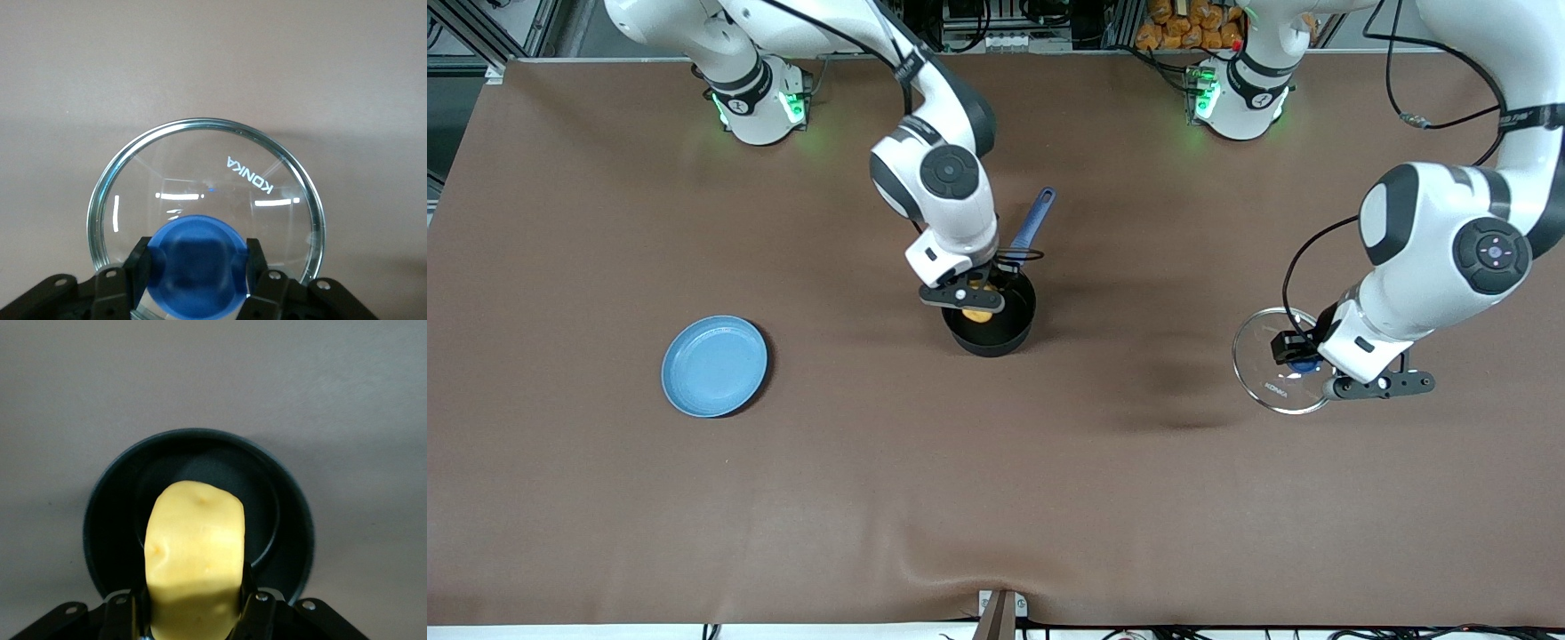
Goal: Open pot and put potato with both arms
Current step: 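Move the potato over the pot while the left gripper lowers the lid, then lower the potato into the pot and open the right gripper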
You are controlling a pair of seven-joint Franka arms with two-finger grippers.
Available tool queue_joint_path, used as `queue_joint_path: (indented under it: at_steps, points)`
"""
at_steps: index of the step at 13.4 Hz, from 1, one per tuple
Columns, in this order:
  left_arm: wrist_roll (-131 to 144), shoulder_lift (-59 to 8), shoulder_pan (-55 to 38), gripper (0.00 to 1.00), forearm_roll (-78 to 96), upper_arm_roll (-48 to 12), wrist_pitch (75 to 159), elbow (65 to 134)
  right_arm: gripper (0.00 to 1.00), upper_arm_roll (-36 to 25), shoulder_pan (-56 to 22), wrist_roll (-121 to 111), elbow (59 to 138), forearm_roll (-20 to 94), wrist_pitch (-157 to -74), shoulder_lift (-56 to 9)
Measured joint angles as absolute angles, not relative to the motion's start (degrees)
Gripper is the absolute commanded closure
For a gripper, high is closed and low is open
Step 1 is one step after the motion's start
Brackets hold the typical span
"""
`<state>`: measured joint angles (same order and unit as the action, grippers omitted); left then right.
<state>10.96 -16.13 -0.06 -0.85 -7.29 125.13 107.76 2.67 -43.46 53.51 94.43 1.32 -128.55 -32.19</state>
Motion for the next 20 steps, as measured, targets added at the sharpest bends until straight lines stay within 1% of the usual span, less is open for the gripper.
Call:
queue_joint_path:
  at_steps: [1,3,8,11,12,13,14,15,18,19,20]
  points:
    - [10.75,-16.54,0.03,1.00,-0.86,-7.29,127.87,110.01,1.00,2.66,-43.70,53.52,94.08,1.32,-129.00,-33.26]
    - [10.72,-17.94,-0.03,1.00,-1.06,-7.38,130.29,112.12,1.00,2.65,-43.86,53.52,93.86,1.29,-129.18,-34.48]
    - [10.70,-21.75,0.08,1.00,-2.39,-7.31,136.88,114.89,1.00,2.63,-44.07,53.52,93.68,1.04,-130.76,-36.52]
    - [10.66,-23.46,0.11,1.00,-2.77,-7.29,138.58,115.65,0.99,2.61,-44.11,53.52,93.67,0.73,-132.28,-37.98]
    - [10.66,-23.92,0.13,1.00,-3.80,-7.28,138.99,115.67,0.89,2.56,-44.11,53.52,93.67,0.66,-132.84,-38.43]
    - [10.66,-24.25,0.15,1.00,-4.76,-7.27,139.27,115.67,0.66,2.51,-44.11,53.52,93.65,0.60,-133.24,-38.79]
    - [10.66,-24.45,0.21,1.00,-5.34,-7.24,139.33,115.67,0.58,2.49,-44.11,53.52,93.61,0.51,-133.45,-39.06]
    - [10.66,-24.56,0.33,1.00,-5.50,-7.19,139.33,115.67,0.42,2.48,-44.11,53.52,93.59,0.43,-133.59,-39.25]
    - [10.66,-25.23,0.55,1.00,-5.52,-7.14,140.42,115.82,0.40,2.41,-44.12,53.52,93.58,0.30,-133.78,-39.36]
    - [10.66,-25.71,0.55,0.91,-5.52,-7.13,141.12,115.92,0.40,2.39,-44.12,53.52,93.57,0.28,-133.78,-39.37]
    - [10.66,-26.20,0.56,0.60,-5.52,-7.11,141.62,115.99,0.40,2.39,-44.12,53.52,93.57,0.27,-133.79,-39.37]
